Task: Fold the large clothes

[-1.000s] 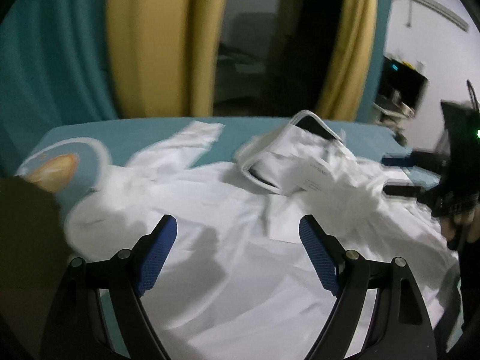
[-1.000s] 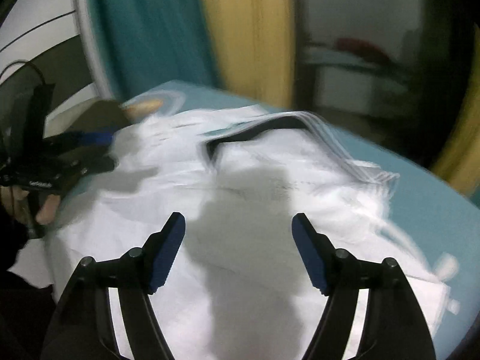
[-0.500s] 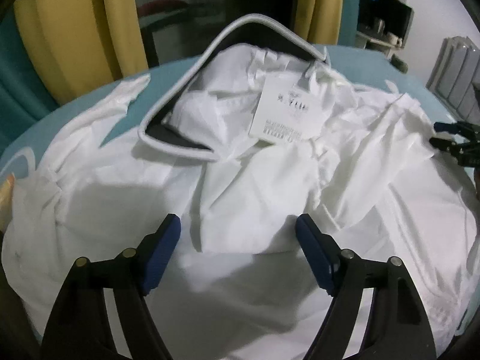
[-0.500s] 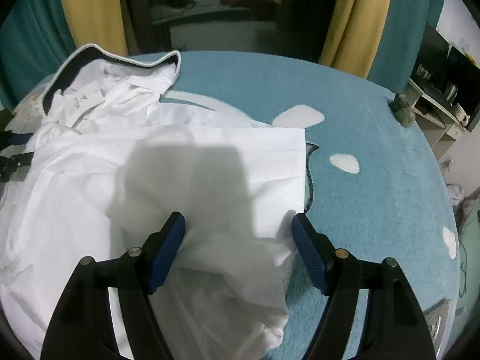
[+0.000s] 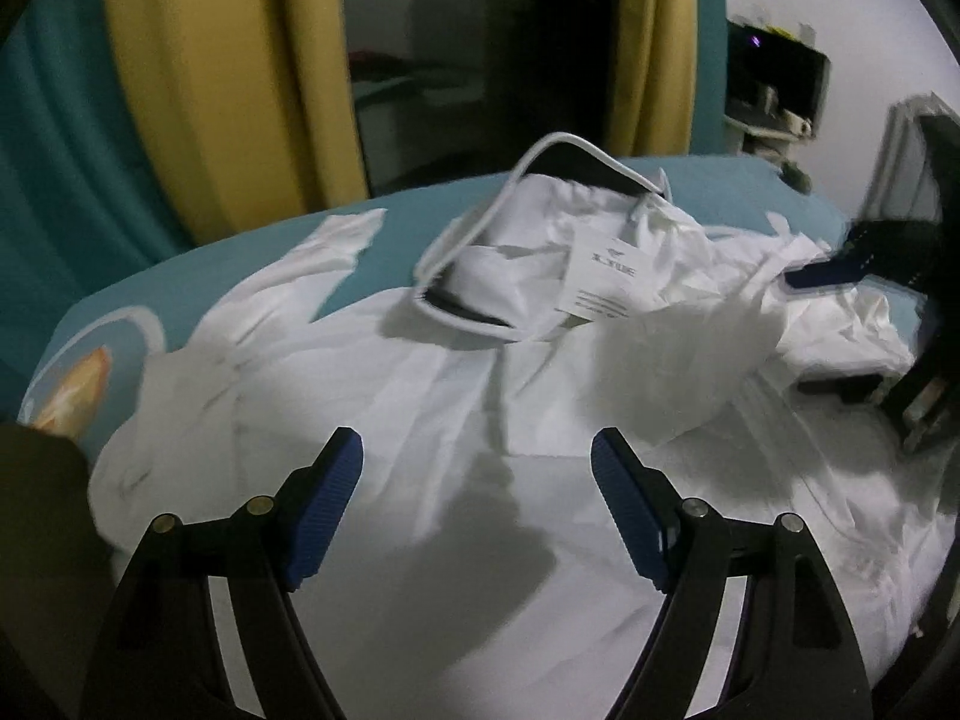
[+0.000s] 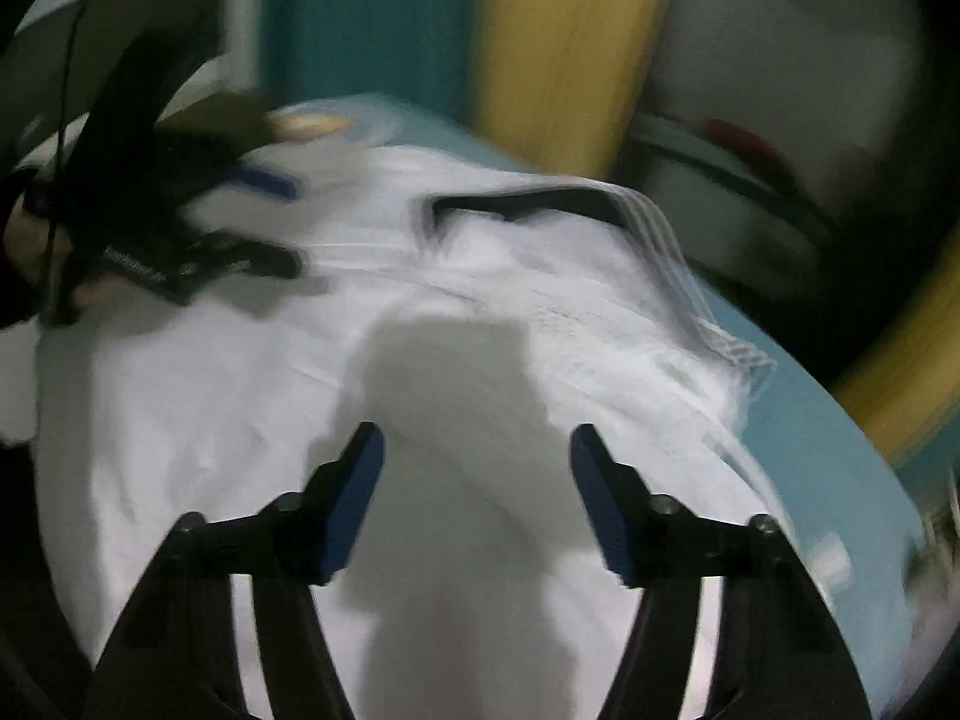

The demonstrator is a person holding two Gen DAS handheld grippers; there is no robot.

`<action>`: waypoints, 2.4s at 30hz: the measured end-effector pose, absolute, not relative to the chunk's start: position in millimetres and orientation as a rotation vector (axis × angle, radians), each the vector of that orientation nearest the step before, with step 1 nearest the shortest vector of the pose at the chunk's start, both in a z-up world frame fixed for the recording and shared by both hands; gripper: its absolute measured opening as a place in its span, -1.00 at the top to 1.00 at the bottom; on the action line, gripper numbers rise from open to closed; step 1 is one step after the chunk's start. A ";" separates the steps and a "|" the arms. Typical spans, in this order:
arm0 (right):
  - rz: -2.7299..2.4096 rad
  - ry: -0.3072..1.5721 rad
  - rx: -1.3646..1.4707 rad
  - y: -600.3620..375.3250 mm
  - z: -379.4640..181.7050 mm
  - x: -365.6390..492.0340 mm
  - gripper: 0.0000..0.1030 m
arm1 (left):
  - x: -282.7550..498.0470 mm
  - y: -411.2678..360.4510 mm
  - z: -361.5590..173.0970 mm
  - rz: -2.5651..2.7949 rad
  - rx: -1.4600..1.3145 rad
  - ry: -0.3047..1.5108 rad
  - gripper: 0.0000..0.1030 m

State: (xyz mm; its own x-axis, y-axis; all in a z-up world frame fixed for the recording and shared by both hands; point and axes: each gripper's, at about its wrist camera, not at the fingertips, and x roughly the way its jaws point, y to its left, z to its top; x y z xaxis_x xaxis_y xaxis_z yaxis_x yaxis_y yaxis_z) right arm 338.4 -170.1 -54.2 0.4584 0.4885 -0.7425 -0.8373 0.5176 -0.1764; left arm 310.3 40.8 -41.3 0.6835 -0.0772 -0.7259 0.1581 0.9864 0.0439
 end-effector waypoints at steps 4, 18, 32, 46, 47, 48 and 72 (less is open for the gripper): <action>0.983 0.710 -0.653 -105.2 -77.8 347.3 -0.05 | 292.9 55.6 -34.5 -0.105 0.081 0.786 -0.60; 1.381 0.883 -0.357 -121.2 -31.0 368.0 0.92 | 256.9 79.8 -5.8 -0.202 0.032 0.663 -0.60; 0.848 0.788 -0.513 -123.5 -59.7 428.5 0.06 | 363.4 37.5 -61.5 -0.230 0.064 0.861 -0.60; 0.250 0.817 -0.617 -291.7 -89.0 408.5 -0.43 | 348.7 48.2 -78.0 -0.161 0.080 0.983 -0.10; 0.214 0.822 -0.615 -291.3 -87.7 411.5 -0.43 | 343.4 57.1 -74.1 -0.148 0.073 0.984 -0.10; 0.195 0.810 -0.591 -292.6 -82.6 410.6 -0.43 | 341.0 67.7 -68.8 -0.134 0.067 0.974 -0.10; 0.175 0.782 -0.338 -331.4 -47.7 346.8 -0.43 | 478.9 173.0 -71.4 0.025 0.112 0.968 0.88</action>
